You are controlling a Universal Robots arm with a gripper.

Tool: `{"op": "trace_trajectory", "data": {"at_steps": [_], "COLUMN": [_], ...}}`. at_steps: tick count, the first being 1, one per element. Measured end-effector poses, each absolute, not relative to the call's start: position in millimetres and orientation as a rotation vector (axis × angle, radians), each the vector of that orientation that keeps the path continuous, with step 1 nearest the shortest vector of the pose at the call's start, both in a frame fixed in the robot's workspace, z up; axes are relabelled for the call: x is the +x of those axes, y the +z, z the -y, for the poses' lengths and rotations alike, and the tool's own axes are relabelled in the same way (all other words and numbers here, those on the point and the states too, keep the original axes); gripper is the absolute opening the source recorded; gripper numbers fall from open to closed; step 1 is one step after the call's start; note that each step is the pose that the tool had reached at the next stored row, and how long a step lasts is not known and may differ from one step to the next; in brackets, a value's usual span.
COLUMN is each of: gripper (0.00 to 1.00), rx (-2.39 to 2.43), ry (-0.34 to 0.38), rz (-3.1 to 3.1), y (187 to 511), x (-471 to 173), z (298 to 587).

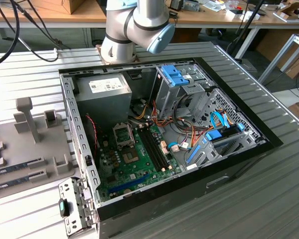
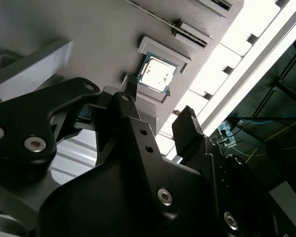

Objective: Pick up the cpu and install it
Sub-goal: 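Pick up the cpu and move it towards the insertion slot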

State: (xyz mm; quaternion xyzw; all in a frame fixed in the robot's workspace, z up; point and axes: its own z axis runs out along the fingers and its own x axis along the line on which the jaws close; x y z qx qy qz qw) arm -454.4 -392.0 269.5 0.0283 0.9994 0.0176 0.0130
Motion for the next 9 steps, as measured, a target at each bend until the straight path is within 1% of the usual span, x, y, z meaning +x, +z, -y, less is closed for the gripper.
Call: {"op": "trace_trajectory", "data": {"at_steps": [9], "gripper": [0.56], "rx": [0.088], "ry": [0.055], "rz": [-3.114], "y": [264.7], "x": [-454.4], "z": [392.0]}}
